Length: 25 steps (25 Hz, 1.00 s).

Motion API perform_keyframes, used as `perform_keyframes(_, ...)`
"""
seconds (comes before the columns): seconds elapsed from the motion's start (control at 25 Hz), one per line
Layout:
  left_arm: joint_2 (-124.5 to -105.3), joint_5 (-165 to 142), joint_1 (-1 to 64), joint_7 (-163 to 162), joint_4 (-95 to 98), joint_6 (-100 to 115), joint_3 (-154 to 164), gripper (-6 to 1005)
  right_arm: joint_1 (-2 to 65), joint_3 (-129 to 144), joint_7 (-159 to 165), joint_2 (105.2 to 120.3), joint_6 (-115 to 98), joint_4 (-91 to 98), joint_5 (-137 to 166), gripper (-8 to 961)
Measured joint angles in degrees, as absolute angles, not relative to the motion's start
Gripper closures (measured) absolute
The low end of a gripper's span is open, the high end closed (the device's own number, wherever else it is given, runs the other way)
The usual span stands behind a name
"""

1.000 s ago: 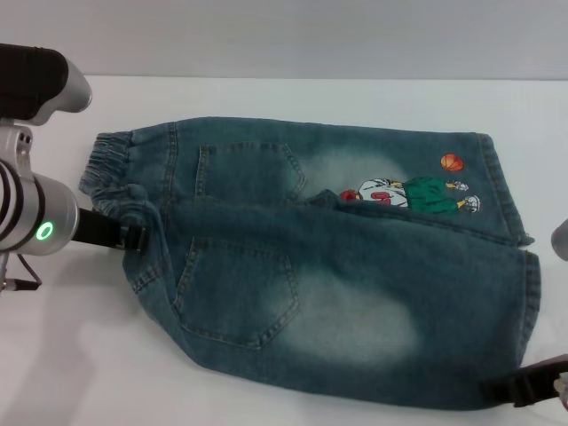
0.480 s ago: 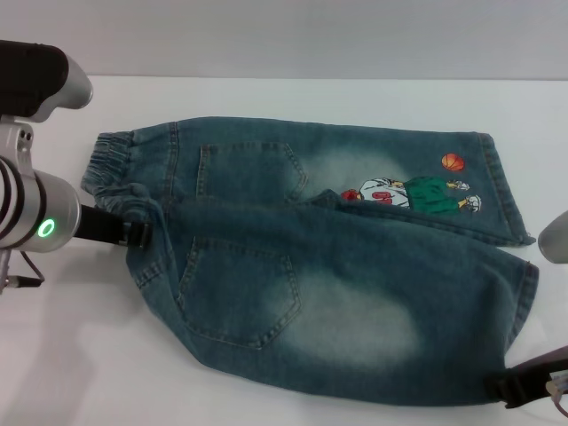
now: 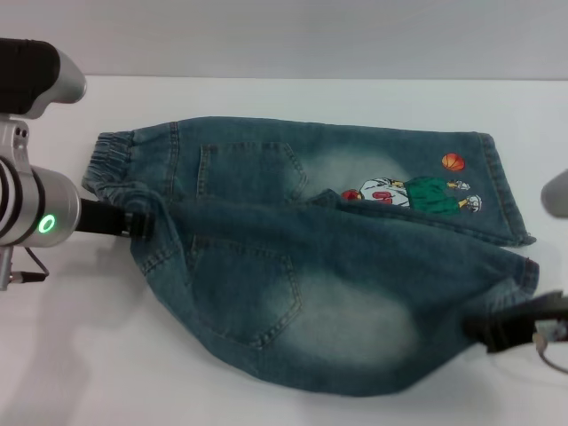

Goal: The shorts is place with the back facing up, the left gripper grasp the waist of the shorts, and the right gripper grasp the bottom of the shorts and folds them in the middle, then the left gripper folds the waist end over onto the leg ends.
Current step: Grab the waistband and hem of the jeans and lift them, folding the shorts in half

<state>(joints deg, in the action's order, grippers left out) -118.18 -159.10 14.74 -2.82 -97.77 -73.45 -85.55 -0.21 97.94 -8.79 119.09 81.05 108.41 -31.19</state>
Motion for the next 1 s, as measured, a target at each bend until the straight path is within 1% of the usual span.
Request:
perform_keyframes(0.32, -118.16, -157.97, 13.29, -3.06, -97.29, -69.12, -86.36, 778, -1.56, 94.27, -11.74, 119.24, 71.74, 109.41, -31.24, 912)
perform_keyframes(0.4, -118.06, -157.09, 11.75, -3.43, -97.64, -65.5, -87.11, 778, -1.92, 93.21, -12.41, 119.25, 69.38, 109.29, -31.18, 913)
perform_keyframes(1.0, -118.08, -152.92, 10.81, -3.6, -95.41, -53.33, -88.8, 777, -3.66, 90.85, -16.11, 119.27, 49.45, 103.52, -33.06, 913)
